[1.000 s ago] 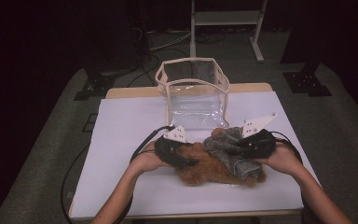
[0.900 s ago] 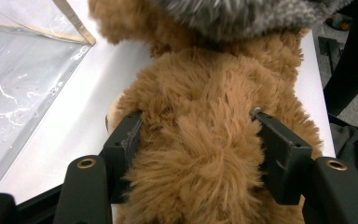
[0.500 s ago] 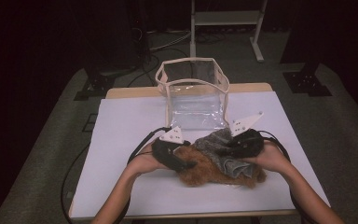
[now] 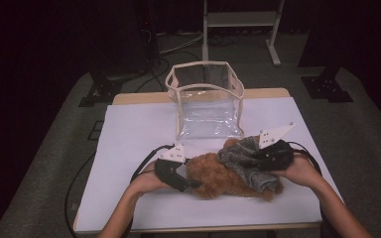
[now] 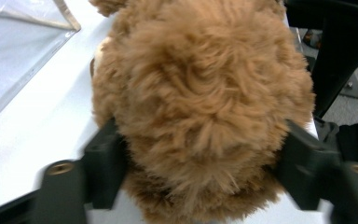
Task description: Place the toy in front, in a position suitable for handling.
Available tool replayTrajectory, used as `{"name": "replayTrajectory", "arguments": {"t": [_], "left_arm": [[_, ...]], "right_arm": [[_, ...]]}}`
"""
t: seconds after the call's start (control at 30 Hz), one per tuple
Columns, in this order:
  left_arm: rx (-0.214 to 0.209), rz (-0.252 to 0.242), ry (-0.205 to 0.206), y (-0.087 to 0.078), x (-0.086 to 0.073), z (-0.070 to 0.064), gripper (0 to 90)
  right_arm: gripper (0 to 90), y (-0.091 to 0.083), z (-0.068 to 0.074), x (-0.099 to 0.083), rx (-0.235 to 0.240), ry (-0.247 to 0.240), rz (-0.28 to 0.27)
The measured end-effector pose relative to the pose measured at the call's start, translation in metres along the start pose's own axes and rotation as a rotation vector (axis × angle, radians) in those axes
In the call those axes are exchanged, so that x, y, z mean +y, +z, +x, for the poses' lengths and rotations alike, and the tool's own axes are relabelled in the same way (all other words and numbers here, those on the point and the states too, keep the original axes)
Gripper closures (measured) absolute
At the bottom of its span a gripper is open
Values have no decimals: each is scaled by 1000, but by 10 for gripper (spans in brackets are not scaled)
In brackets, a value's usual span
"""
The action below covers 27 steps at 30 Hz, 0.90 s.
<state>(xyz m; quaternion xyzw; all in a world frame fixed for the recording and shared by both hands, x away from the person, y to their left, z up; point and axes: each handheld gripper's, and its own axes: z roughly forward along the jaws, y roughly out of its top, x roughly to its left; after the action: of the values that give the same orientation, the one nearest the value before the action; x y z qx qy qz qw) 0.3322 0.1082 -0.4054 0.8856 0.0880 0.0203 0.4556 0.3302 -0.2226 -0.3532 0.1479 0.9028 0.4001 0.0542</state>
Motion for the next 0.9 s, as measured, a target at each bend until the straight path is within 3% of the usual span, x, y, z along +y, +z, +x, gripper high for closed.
{"name": "replayTrajectory", "arguments": {"t": [0.3,0.43,0.5,0.67,0.73,0.83,0.9], "left_arm": [[5,2,-3,0,2,1,326],[5,9,-6,0,4,1,354],[5,4,-9,0,5,1,356],[2,4,2,2,9,1,354],[0,4,8,2,10,1,349],[-2,5,11,3,8,0,337],[-4,13,13,3,6,0,317]], "right_arm": [[812,-28,-8,-22,-57,66,-1],[813,-31,-4,-11,-62,40,-11],[813,-30,-2,-1,-42,24,-40],[812,-12,8,32,6,-52,-74],[812,6,11,44,19,-85,-42],[812,18,8,43,19,-90,1],[813,25,3,35,30,-66,15]]}}
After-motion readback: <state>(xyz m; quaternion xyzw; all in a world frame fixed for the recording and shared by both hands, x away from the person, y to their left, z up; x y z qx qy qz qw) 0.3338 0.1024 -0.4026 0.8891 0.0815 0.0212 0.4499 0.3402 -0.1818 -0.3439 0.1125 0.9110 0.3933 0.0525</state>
